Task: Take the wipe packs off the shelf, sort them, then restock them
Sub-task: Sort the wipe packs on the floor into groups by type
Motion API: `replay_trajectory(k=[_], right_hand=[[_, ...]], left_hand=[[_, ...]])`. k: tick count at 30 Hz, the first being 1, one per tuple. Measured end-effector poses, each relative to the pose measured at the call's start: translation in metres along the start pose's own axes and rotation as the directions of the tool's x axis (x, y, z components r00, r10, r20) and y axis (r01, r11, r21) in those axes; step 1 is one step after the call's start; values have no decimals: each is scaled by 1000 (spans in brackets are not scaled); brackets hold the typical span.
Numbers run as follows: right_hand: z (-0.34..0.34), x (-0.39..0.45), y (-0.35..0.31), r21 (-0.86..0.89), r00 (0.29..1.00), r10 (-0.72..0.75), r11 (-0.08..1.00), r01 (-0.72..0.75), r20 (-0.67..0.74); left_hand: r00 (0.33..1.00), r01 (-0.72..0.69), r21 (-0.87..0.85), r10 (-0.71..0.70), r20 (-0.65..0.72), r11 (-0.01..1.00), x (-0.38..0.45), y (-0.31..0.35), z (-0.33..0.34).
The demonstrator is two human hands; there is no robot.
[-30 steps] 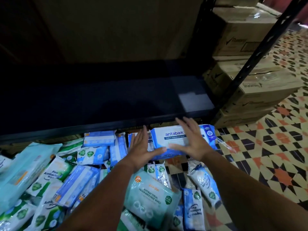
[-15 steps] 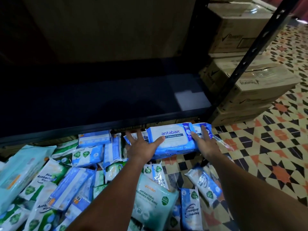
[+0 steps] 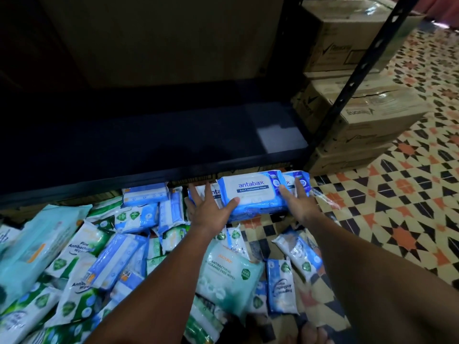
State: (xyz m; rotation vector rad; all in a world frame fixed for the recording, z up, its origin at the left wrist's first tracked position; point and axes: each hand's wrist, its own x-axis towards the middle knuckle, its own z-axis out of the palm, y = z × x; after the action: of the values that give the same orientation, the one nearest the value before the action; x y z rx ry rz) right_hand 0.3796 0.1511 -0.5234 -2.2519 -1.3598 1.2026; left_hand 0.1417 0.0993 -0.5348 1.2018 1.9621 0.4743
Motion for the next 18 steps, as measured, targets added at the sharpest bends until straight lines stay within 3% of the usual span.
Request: replay_trajectory(k=[5, 9, 14, 16, 18], right_hand=[[-6, -42, 18, 64, 992, -121, 991, 118, 47], [-10, -71, 34, 56, 985, -152, 987, 148, 81], [-14, -93, 76, -9, 993, -121, 993, 120, -17], [-12, -98, 94, -108, 994, -103, 989, 100, -26], [-9, -100, 108, -280, 993, -114, 954, 110, 3]], left_hand=[[978, -199, 177, 207, -26, 964, -39, 3, 6], [882, -425, 338, 468, -54, 840, -70, -1, 18], [715, -696, 353, 648, 261, 626, -101, -6, 45], [655, -755, 409, 623, 427, 513, -113, -10, 63], [646, -763, 486, 547, 533, 427, -125, -15, 81]])
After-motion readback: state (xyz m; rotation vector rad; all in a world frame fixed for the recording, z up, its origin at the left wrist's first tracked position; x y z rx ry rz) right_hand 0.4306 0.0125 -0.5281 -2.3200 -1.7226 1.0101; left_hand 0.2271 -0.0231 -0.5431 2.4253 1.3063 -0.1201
